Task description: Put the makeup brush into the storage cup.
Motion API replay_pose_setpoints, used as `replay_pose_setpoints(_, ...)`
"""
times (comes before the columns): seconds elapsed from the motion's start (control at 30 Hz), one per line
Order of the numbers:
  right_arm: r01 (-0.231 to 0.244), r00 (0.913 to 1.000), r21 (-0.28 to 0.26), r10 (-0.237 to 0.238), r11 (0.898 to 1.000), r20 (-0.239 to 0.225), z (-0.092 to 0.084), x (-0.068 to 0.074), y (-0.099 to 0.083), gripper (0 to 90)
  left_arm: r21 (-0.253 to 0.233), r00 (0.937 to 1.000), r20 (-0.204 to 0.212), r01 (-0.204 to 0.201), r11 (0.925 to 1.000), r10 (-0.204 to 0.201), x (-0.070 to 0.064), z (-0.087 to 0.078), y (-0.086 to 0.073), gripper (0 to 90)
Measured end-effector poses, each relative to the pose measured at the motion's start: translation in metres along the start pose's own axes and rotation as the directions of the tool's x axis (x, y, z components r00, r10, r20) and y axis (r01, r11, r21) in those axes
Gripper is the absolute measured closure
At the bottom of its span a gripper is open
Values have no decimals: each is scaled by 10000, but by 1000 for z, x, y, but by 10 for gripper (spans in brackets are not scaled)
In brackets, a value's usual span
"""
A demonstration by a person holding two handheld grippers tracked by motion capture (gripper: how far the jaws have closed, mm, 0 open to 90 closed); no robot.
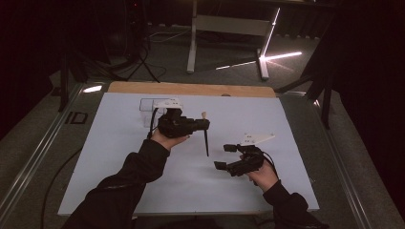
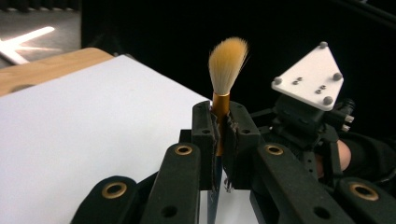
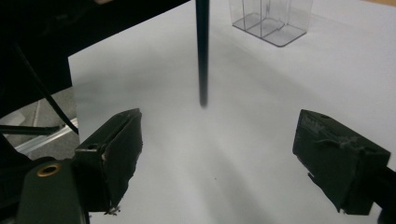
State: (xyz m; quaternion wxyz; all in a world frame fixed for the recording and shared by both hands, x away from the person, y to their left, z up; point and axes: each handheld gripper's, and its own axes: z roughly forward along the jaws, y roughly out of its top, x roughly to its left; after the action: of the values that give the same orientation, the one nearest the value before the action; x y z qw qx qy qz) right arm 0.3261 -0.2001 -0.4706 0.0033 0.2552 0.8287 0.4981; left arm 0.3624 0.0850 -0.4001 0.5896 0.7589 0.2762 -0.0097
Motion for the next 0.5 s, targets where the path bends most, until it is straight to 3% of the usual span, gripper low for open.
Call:
replay_pose_setpoints(0.17,254,9993,106,-257,9996,270,-2,1,-1,156,-104,9991,-403,-106,9999,102,1,-14,5,842)
replay_pose_setpoints(0.3,223,9986,152,-230,9996,473,-5,1,-1,154,-157,9959,-882,-201,9997,186,2,-30,10,841)
replay_pose_setpoints(0.5,332,9966,71,-337,9994,748,-14,2,-2,153,-429,9916,-1280,-257,9987,200,4,-51,16,842)
